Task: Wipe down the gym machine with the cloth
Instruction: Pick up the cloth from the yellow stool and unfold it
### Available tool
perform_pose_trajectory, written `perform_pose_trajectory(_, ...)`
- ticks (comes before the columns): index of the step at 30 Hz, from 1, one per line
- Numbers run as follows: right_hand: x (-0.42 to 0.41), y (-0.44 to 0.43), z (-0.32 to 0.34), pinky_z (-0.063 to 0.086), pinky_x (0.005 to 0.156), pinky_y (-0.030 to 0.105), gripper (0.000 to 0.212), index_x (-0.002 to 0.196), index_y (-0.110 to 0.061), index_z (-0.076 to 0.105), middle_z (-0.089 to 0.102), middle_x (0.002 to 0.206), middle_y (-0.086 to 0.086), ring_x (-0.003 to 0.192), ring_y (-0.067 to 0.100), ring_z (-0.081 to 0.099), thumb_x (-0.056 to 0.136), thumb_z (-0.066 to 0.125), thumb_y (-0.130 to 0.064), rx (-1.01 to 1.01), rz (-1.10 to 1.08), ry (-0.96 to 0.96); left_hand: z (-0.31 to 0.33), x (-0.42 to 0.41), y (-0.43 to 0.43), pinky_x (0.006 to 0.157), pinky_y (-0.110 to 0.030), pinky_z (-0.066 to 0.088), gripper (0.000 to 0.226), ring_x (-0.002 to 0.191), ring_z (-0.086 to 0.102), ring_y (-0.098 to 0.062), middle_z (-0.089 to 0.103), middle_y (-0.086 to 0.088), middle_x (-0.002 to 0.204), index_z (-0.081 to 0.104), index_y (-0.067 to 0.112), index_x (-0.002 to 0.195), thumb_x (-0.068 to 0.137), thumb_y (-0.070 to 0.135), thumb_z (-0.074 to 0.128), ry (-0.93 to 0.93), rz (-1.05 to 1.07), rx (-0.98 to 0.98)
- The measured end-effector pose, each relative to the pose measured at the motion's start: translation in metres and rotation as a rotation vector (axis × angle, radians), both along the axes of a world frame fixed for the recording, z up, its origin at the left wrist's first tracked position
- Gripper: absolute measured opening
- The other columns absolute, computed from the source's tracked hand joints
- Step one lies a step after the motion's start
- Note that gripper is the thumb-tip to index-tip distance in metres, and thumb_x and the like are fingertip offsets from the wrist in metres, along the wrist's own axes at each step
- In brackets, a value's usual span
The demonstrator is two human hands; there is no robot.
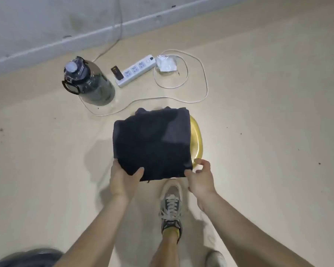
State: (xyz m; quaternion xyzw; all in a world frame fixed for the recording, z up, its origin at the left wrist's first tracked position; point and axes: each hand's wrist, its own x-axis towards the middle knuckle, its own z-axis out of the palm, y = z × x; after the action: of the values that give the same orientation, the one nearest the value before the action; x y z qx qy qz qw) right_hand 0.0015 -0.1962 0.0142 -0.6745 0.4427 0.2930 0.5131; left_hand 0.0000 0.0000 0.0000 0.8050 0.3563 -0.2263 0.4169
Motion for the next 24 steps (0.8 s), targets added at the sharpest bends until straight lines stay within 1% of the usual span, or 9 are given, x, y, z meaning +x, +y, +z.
perform_pose_trajectory(3, 0.011, 0.008, -0.029, 0.055, 0.072, 0.04, 0.041, 0.116, -0.025, 0.037, 0.058, 0.1, 0.009, 0.082, 0.026, 0.06, 0.085, 0.062, -0.016, -0.05, -0.127, 0.073, -0.024, 0.01, 0.004, 0.076, -0.032, 0.046, 0.052, 0.093, 0.058, -0.024, 0.061, -0.003, 0.112, 0.043, 0.012, 0.121, 0.081, 0.025, 0.075, 0.133, 0.144, 0.015)
perform_pose_trajectory(6, 0.013, 0.014, -0.041, 0.049, 0.062, 0.032, 0.038, 0.105, -0.023, 0.037, 0.059, 0.091, 0.007, 0.078, 0.023, 0.061, 0.082, 0.065, -0.01, -0.127, -0.132, 0.111, -0.035, 0.009, 0.01, 0.068, -0.031, 0.045, 0.045, 0.075, 0.056, -0.02, 0.063, 0.0, 0.095, 0.045, 0.02, 0.102, 0.075, 0.029, 0.08, 0.214, 0.174, 0.112)
perform_pose_trajectory(9, 0.022, 0.017, -0.034, 0.048, 0.06, 0.03, 0.024, 0.097, -0.015, 0.049, 0.06, 0.084, 0.007, 0.071, 0.021, 0.06, 0.082, 0.065, -0.004, -0.08, -0.152, 0.14, -0.025, 0.017, 0.015, 0.075, -0.037, 0.05, 0.028, 0.074, 0.058, -0.027, 0.061, 0.003, 0.077, 0.051, 0.019, 0.09, 0.083, 0.038, 0.071, 0.329, 0.075, 0.322)
perform_pose_trajectory(10, 0.026, 0.015, -0.027, 0.046, 0.057, 0.029, 0.013, 0.092, -0.011, 0.056, 0.061, 0.077, 0.008, 0.064, 0.02, 0.057, 0.083, 0.063, -0.004, -0.027, -0.182, 0.15, -0.019, 0.021, 0.016, 0.077, -0.038, 0.052, 0.024, 0.076, 0.061, -0.03, 0.064, 0.0, 0.075, 0.058, 0.016, 0.086, 0.086, 0.038, 0.068, 0.334, 0.072, 0.298)
perform_pose_trajectory(12, 0.032, 0.007, -0.002, 0.041, 0.052, 0.025, 0.006, 0.085, -0.006, 0.064, 0.057, 0.061, 0.004, 0.05, 0.015, 0.05, 0.088, 0.059, -0.006, 0.097, -0.301, 0.151, 0.006, 0.031, 0.015, 0.073, -0.035, 0.057, 0.021, 0.081, 0.069, -0.032, 0.073, -0.008, 0.079, 0.069, 0.009, 0.085, 0.091, 0.029, 0.066, 0.24, 0.281, -0.031)
perform_pose_trajectory(15, 0.041, -0.02, 0.061, 0.044, 0.046, 0.022, 0.015, 0.088, -0.007, 0.068, 0.062, 0.057, 0.002, 0.047, 0.012, 0.056, 0.092, 0.054, -0.008, 0.229, -0.593, 0.079, 0.075, 0.055, 0.013, 0.066, -0.027, 0.059, 0.018, 0.091, 0.072, -0.025, 0.074, -0.011, 0.101, 0.066, 0.005, 0.109, 0.094, 0.011, 0.06, 0.072, 0.641, -0.584)
perform_pose_trajectory(19, 0.052, -0.055, 0.176, 0.054, 0.062, 0.03, 0.017, 0.092, -0.012, 0.065, 0.071, 0.078, 0.004, 0.068, 0.015, 0.065, 0.099, 0.049, -0.013, 0.337, -0.845, -0.082, 0.191, 0.077, -0.024, 0.057, -0.031, 0.058, 0.023, 0.073, 0.073, -0.024, 0.073, -0.014, 0.094, 0.055, 0.013, 0.111, 0.091, 0.007, 0.063, -0.054, 0.641, -0.64)
perform_pose_trajectory(22, 0.049, -0.088, 0.272, 0.04, 0.043, 0.022, 0.004, 0.099, -0.014, 0.056, 0.055, 0.074, 0.004, 0.047, 0.011, 0.047, 0.099, 0.052, -0.016, 0.266, -0.812, -0.289, 0.289, 0.08, -0.073, 0.048, -0.023, 0.051, 0.009, 0.049, 0.056, -0.014, 0.067, -0.008, 0.081, 0.062, 0.02, 0.095, 0.094, 0.012, 0.06, -0.147, 0.477, -0.713)
perform_pose_trajectory(24, 0.035, -0.121, 0.335, 0.033, 0.039, 0.022, 0.009, 0.104, -0.018, 0.055, 0.047, 0.07, 0.003, 0.042, 0.011, 0.035, 0.095, 0.059, -0.017, 0.199, -0.833, -0.417, 0.351, 0.073, -0.105, 0.051, -0.02, 0.051, 0.008, 0.049, 0.051, -0.011, 0.061, -0.007, 0.077, 0.067, 0.013, 0.088, 0.091, 0.013, 0.059, -0.219, 0.379, -0.835)
